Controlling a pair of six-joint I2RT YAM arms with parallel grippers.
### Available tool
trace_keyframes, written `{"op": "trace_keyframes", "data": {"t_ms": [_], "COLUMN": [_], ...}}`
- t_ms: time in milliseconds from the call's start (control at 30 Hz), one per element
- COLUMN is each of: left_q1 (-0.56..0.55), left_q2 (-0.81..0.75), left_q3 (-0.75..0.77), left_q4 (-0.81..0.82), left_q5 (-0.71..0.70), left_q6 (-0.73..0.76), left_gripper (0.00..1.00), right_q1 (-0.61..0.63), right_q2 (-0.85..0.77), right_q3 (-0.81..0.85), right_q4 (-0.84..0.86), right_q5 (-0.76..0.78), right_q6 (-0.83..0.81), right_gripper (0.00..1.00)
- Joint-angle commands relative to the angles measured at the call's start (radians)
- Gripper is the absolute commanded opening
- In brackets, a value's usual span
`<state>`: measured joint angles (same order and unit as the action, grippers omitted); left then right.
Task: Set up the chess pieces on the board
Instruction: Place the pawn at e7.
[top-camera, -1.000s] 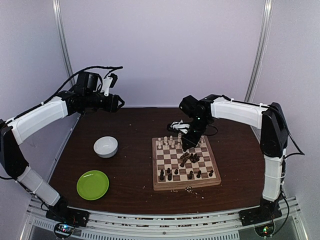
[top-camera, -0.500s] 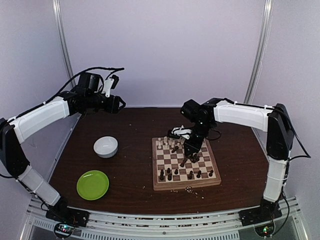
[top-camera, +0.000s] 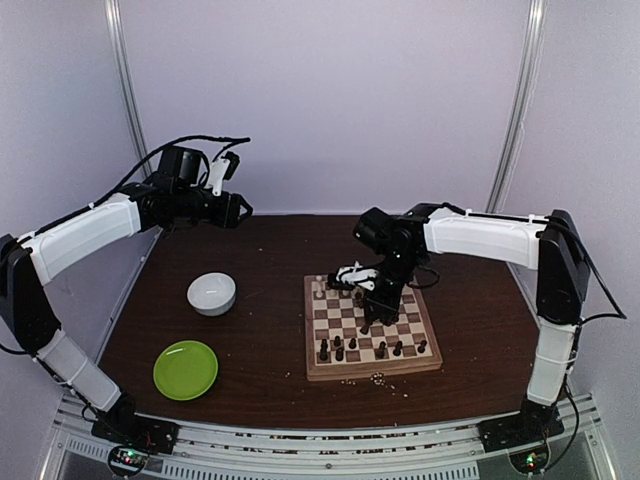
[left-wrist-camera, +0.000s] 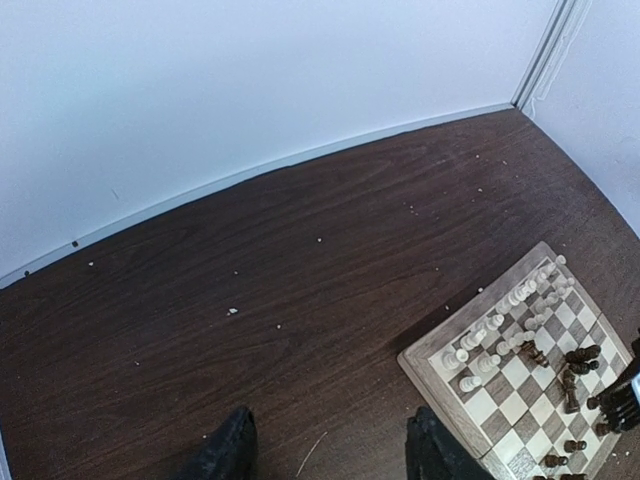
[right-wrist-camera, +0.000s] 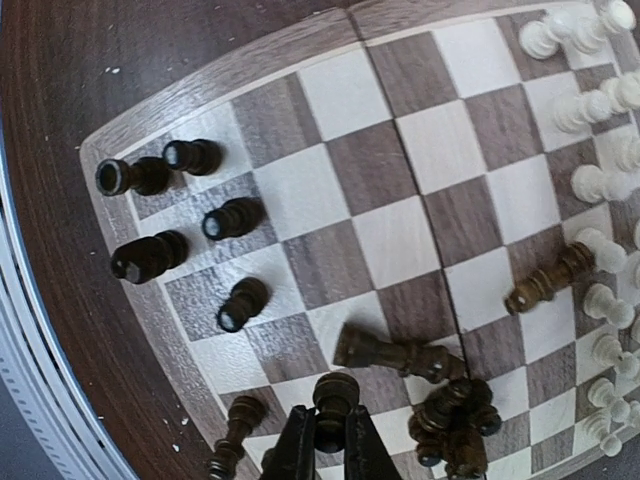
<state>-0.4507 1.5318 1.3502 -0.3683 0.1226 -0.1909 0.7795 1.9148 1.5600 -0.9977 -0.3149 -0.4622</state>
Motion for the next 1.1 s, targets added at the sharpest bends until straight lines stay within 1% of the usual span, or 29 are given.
{"op": "trace_keyframes", "data": {"t_ms": [0,267,633,933,1067], "left_q1": [-0.001,-0.001,-0.002,-0.001,-0.001], "left_q2": [0.003,0.002,0.000,0.001,0.003], "left_q3": [0.032,0.035,0.035,0.035,0.035], "left_q4": [0.028,0.026,0.025,0.025,0.025], "left_q5": [0.018,0.018,0.018,0.018,0.019], "left_q6": [-0.007,-0.006,-0.004,-0.004,-0.004], "left_gripper": [0.51,0.51,0.51,0.51,0.51], "right_q1": [0.048,0.083,0.089,0.089,0.089], "right_q2": [-0.027,0.006,0.057,0.080,0.084], "right_q3": [-0.033,-0.040,-0.015,0.006,0.003], "right_q4": [-0.016,-0.032,-0.019,-0.016,-0.016], "right_q5": [0.023,0.022,0.052,0.040,0.044], "right_q6": [-0.040,-0.056,-0.038,-0.032,-0.032], "right_gripper": [0.00,0.00,0.01,0.02,0.04]}}
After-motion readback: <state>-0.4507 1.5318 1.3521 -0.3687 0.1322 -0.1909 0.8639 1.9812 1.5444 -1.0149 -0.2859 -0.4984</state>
